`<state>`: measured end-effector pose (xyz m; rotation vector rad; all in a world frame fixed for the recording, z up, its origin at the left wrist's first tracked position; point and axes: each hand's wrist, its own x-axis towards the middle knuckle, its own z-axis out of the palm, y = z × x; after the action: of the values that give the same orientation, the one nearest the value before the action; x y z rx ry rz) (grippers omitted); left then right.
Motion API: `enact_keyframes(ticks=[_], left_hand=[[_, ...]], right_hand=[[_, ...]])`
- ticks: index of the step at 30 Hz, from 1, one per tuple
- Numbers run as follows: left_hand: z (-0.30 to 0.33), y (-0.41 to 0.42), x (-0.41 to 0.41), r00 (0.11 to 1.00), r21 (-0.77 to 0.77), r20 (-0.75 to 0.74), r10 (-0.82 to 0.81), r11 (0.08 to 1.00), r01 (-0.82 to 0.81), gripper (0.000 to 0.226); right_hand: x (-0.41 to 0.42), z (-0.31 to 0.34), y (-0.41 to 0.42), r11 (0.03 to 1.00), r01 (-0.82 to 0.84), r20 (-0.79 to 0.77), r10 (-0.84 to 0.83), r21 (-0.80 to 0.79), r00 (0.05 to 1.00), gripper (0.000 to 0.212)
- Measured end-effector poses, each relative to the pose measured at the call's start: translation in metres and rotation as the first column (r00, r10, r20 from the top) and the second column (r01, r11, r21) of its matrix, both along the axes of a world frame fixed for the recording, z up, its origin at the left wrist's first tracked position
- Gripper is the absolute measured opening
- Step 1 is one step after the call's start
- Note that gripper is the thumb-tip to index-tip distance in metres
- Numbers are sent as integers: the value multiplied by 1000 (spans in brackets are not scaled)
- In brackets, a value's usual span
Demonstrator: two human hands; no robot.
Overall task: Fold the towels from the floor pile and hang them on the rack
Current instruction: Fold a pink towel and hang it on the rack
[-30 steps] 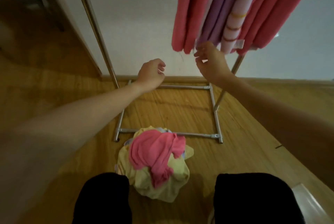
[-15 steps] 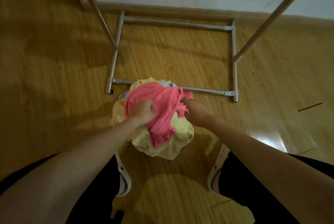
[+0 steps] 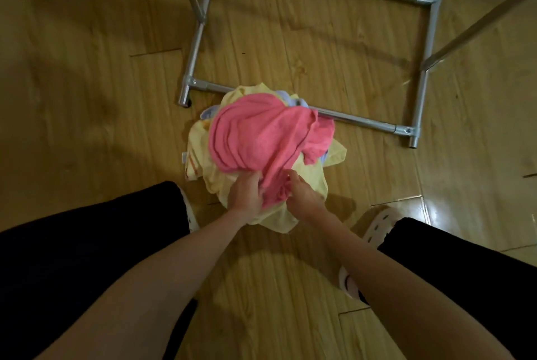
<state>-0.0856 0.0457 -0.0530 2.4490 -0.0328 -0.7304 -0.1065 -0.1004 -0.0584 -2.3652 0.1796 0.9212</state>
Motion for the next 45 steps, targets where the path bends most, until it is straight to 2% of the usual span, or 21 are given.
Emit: enact_keyframes(ticks=[4, 9, 12, 17, 21, 24, 30, 33, 35, 39, 43, 45], left_hand=[[26, -1, 12, 998, -90, -29, 51, 994, -54, 9], [80, -2, 32, 992, -180, -98, 76, 979, -93, 15], [131, -8, 36, 989, -239, -121, 87, 964, -114, 10], [232, -19, 36, 990, -358, -37, 133, 923, -137, 19], [307, -24, 26, 968, -523, -130, 213, 815, -249, 15], [360, -26, 13, 962, -586, -157, 224, 763, -273, 8], [441, -29, -18, 953, -697, -213, 216, 649, -303, 14], [472, -27, -31, 938, -761, -273, 214, 549, -346, 11], [488, -23, -37, 923, -806, -317, 217, 451, -383, 7], [506, -9, -41, 887, -848, -365, 285, 292, -442, 20], [510, 4, -40, 817, -836, -320, 479, 263, -482, 24], [513, 7, -41, 786, -822, -305, 538, 268, -502, 6]], right_hand=[[-3, 20, -2, 996, 34, 29, -36, 80, 999, 62], [-11, 63, -6, 981, 103, 83, -118, 163, 990, 63], [-16, 99, -9, 964, 131, 140, -166, 232, 976, 64], [-27, 181, -23, 923, 137, 323, -261, 360, 910, 59], [-43, 245, -38, 893, 151, 412, -339, 423, 846, 56], [-60, 280, -49, 888, 178, 423, -368, 423, 828, 56], [-101, 323, -59, 941, 97, 505, -260, 325, 823, 68], [-116, 341, -57, 930, 141, 510, -308, 340, 803, 56], [-124, 349, -55, 915, 179, 508, -354, 362, 785, 38], [-138, 365, -53, 871, 242, 530, -459, 428, 713, 7], [-152, 419, -47, 790, 226, 525, -562, 570, 639, 14], [-153, 455, -44, 759, 170, 538, -582, 629, 610, 17]])
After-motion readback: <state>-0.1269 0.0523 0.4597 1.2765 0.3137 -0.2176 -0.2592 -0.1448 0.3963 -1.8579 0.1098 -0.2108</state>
